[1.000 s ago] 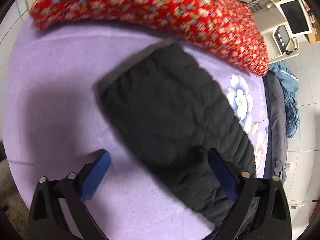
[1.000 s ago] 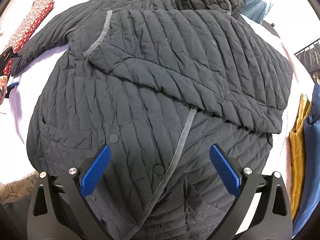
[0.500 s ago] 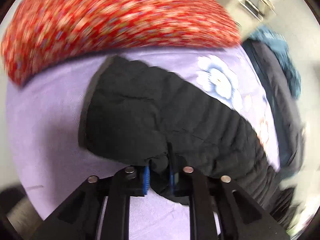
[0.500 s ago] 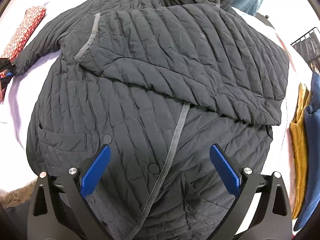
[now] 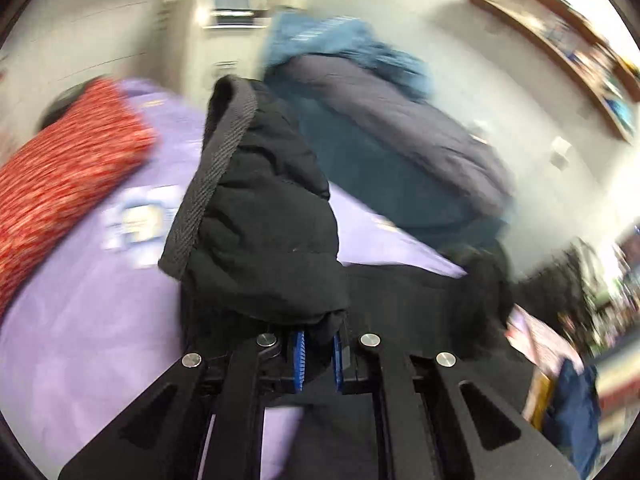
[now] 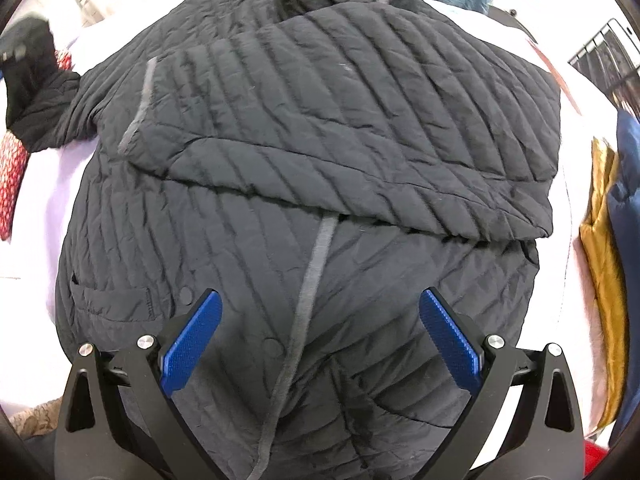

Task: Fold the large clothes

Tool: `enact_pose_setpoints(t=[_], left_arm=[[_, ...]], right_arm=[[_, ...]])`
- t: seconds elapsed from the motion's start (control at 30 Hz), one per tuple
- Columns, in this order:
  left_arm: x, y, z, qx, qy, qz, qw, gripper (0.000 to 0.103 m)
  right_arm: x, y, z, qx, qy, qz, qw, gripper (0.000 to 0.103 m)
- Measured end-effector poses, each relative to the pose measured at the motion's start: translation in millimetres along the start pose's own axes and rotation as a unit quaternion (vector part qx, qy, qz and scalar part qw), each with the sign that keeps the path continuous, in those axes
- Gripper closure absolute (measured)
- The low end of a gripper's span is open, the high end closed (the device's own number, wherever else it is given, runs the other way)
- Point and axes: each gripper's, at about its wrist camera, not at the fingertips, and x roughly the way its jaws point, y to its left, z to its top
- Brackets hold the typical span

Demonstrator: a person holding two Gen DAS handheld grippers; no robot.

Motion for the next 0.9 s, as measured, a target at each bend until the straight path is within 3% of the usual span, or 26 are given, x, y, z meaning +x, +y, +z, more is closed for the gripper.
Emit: enact_pose_setpoints(t=[0.13,0.3,0.4,0.53,0.57,0.63,0.7,0.77,0.8,0.9], left_arm=[[16,-86,-29,0.063,0.037,-0.066,0.9951,0.094],[37,-188,-77,0.148,0.082,-0.127,0.9773,0.094],[50,-230,-107,0.180,0.112,-0.153,0.9652,0.094],[59,-269,-157,0.235,0.151,-0.155,0.9474,0.093],[68,-280,-170,0.248,0.166,-0.148,0.9429,0.091],[75,-281,-188,0.260,0.190,-0.140,0.9363,0.075],[86,-281,-199,0.253,0.219,-0.155,0.9294,0.041],[86,-279,-204,0.242,0.231,-0.175,0.9259,0.025],[84,-279,-204,0.241,0.231,-0.181,0.9251,0.020],[76,-280,-206,0.263,0.221,-0.187,0.9201,0.018]], right_arm=[[-4,-28,-5,0.028,-0.003,0.001,1.000,0.005],[-4,-58,-14,0.059,-0.004,0.001,0.998,0.005],[-5,-82,-24,0.084,-0.001,-0.001,0.996,0.005],[-6,-113,-37,0.113,0.002,-0.002,0.994,0.005],[-6,-120,-39,0.121,0.003,-0.003,0.993,0.005],[-8,-132,-44,0.132,0.003,-0.004,0.991,0.005],[-10,-143,-48,0.139,0.002,-0.005,0.990,0.005],[-11,-152,-55,0.144,0.002,-0.007,0.990,0.005],[-11,-158,-57,0.146,0.003,-0.009,0.989,0.005],[-11,-171,-58,0.151,0.003,-0.010,0.988,0.005]])
